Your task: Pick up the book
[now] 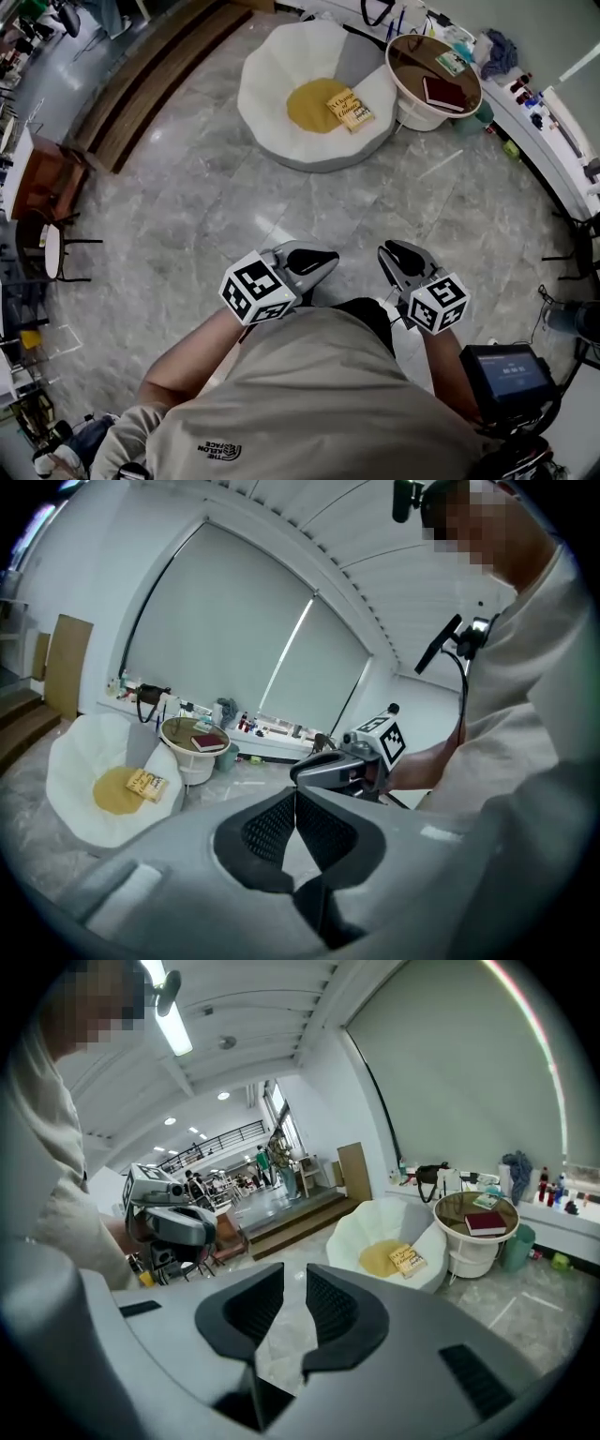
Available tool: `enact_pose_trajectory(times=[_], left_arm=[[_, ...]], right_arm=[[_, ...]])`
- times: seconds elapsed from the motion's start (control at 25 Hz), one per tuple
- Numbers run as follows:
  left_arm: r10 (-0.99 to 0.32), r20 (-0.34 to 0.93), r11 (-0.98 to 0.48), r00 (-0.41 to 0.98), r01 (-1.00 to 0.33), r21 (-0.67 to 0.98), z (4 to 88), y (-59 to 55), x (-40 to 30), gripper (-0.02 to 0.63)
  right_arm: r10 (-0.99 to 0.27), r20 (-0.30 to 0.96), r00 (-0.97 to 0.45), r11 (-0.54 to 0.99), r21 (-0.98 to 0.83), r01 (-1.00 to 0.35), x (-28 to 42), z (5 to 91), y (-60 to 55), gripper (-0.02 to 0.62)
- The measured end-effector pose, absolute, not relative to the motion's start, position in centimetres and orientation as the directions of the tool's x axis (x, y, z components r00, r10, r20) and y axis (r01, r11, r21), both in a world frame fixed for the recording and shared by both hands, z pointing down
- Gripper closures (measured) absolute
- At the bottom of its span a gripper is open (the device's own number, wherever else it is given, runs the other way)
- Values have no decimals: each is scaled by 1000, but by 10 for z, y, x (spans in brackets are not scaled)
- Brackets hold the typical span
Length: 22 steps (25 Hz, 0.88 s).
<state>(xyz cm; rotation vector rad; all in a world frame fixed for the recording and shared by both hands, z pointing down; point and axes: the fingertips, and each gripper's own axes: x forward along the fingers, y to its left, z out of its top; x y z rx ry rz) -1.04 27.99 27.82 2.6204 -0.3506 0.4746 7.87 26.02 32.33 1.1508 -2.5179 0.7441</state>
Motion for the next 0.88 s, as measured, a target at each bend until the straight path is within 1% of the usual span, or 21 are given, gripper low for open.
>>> enact_pose_trajectory(times=[0.16, 0.36, 0.52, 0.68, 0.88], left_arm=[[-155, 391, -856, 907, -321, 405, 287, 225, -46, 598], [-177, 380, -816, 908, -351, 459, 301, 170, -58, 598], [-180, 413, -785, 893, -383, 487, 329, 114, -47, 598], [-194, 458, -754, 868, -430, 496, 331, 71, -55, 598], [-221, 492, -684, 842, -494, 537, 375, -34, -11, 598]], right_arm=[[-638, 452, -623, 494, -381, -782, 55, 337, 198, 502], [-630, 473, -616, 419, -461, -782, 55, 369, 127, 488], [-604, 490, -629, 350, -546, -762, 72, 431, 49, 472], [-601, 487, -634, 246, -642, -726, 73, 478, -12, 449], [-574, 522, -631, 157, -686, -710, 104, 587, -117, 448]])
